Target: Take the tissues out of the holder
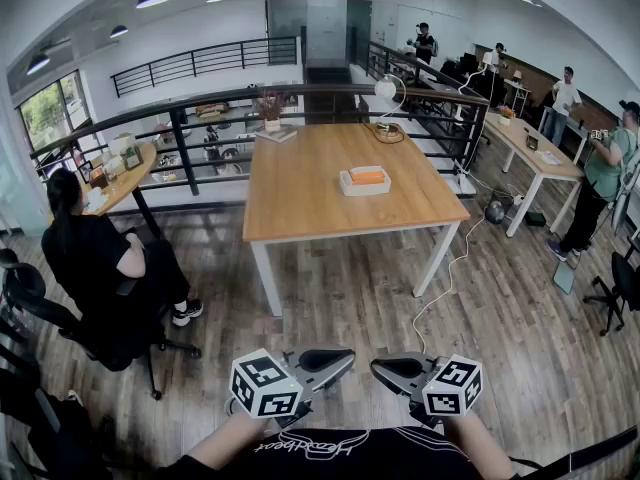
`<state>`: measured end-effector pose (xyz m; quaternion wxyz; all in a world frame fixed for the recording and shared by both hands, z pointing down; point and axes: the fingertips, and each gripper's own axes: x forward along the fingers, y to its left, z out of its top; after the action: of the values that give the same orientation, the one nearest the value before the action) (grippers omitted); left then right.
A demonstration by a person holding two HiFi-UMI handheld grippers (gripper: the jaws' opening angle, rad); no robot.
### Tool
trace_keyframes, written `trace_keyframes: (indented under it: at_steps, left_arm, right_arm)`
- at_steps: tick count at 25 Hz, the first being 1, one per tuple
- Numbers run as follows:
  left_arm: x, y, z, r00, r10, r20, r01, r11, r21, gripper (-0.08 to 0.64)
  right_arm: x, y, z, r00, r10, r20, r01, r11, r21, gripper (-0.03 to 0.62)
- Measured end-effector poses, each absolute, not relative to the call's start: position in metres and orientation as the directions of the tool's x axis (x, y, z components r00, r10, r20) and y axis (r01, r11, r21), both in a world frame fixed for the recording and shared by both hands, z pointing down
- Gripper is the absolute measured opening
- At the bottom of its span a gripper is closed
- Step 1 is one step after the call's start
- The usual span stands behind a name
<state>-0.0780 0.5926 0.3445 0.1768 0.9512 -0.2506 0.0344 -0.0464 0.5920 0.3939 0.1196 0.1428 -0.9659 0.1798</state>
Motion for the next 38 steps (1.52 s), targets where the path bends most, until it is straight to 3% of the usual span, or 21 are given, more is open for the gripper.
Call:
trace_keyframes:
  at_steps: [20, 29, 38]
  left_arm:
    - [-0.033, 0.565, 0.352, 0.876, -0.445, 0.186, -0.482, -0.816, 0.318, 0.012]
    - [-0.017, 0.486, 0.370, 0.864, -0.453, 0.218, -0.503, -0.790, 0.351, 0.012]
    - [0.028, 0.328, 0.393, 0.842, -0.474, 0.258, -0.540, -0.740, 0.401, 0.012]
  right_arm:
    - [-0.016, 0.572, 0.394, -0.951, -0.230, 0.206, -0.290, 0.894, -0.340, 0.017]
    - [0.003, 0.492, 0.411, -0.956, -0.221, 0.193, -0.281, 0.880, -0.383, 0.017]
    - [0.055, 0.330, 0.429, -0.955, -0.224, 0.197, -0.289, 0.858, -0.425, 0.017]
